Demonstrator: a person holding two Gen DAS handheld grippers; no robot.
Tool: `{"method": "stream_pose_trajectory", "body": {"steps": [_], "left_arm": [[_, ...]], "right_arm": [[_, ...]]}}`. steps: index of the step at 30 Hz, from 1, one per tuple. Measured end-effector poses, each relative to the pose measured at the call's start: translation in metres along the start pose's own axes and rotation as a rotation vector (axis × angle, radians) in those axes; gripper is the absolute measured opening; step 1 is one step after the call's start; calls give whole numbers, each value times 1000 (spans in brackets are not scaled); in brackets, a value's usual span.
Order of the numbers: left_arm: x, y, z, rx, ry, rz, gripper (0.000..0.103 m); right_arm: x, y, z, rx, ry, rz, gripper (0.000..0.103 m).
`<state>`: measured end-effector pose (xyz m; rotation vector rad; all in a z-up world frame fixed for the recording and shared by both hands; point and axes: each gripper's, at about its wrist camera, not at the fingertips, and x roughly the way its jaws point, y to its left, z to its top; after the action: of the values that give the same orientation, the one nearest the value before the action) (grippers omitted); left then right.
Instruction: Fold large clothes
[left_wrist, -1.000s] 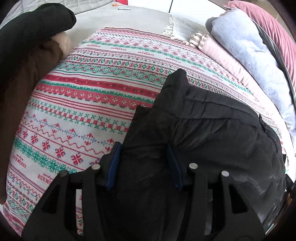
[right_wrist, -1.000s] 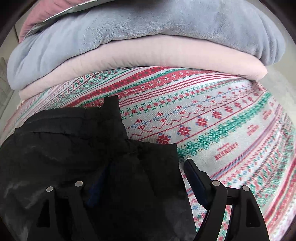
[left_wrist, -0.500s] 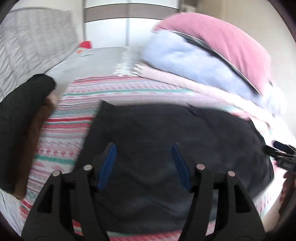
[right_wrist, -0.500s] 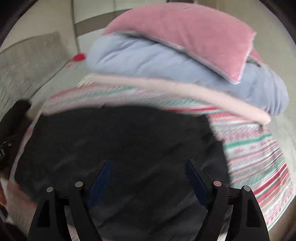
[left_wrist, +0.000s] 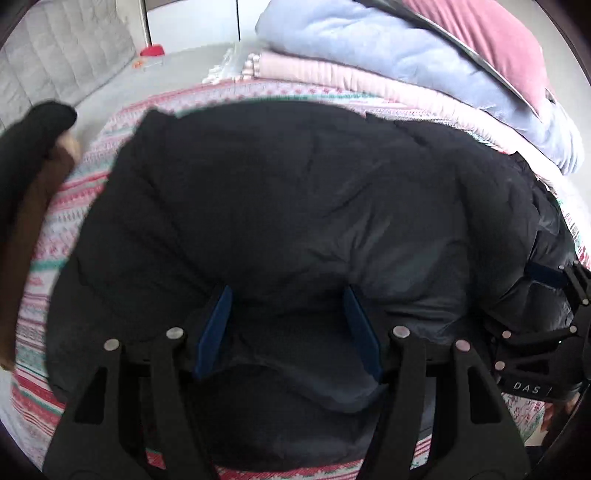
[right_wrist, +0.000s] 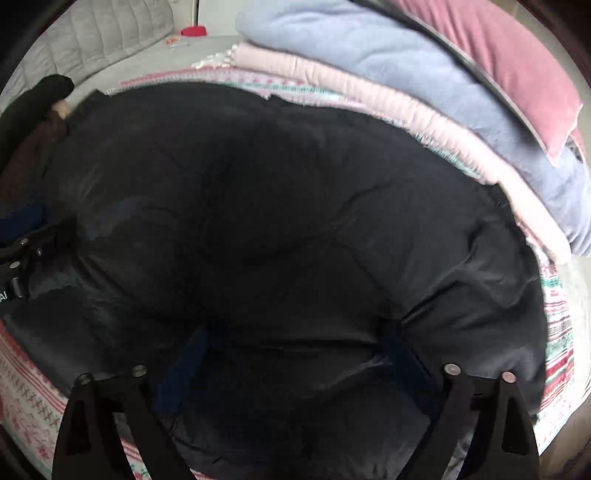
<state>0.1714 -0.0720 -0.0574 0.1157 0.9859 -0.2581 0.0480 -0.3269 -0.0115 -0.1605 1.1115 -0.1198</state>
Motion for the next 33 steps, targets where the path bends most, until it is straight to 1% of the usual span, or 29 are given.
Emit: {"method": "stream_pose_trajectory", "body": {"steps": [6,9,10,11,12,14,15,17,18,20,22,24,25,26,27,29,31,33], "left_arm": [[9,-13,-1,18,27,70,64],[-2,-3,-3,7,4,38,64],[-9,7,-4,-3,-16,45,64],[-12,16,-2,-20,-15,59,64],[-19,32,0,-62,-14,51,64],[-31,61,-1,-146,-37,13,64],[-35,79,-4,-188,-42,19,64],[-35,102,-10,-216,-31,44,64],[-32,111,-13,-221,-24,53,64],[-26,121,-23,-215,-2,64,64],[-16,131,-30,-203,16,45,64],[-7,138,-33,-207,32,11,66],[-4,142,-35,-218,38,-1,68],[-1,145,-35,-231,42,-6,69],[-1,145,-35,-235,44,-6,69],[-3,141,-33,-230,47,14,69],[-7,138,-29,-209,42,43,69],[-14,139,-24,-198,22,54,69]], "right_arm": [[20,-6,1,35,40,18,103],[19,-10,0,31,40,41,103],[19,-12,0,32,37,61,103],[16,-18,2,36,31,81,103],[11,-25,3,46,25,96,103],[-7,-47,3,104,-28,135,103],[-15,-60,2,143,-51,156,103],[-26,-99,-5,240,-67,171,103],[-28,-111,-10,277,-64,169,103],[-27,-151,-23,366,-37,155,103],[-22,-184,-37,438,-4,140,103],[-3,-216,-51,501,54,151,103],[8,-223,-58,521,90,165,103],[21,-229,-63,529,118,200,103],[28,-230,-64,518,121,220,103],[30,-228,-62,495,121,195,103],[29,-232,-62,526,121,192,103],[19,-235,-66,579,104,195,103]]}}
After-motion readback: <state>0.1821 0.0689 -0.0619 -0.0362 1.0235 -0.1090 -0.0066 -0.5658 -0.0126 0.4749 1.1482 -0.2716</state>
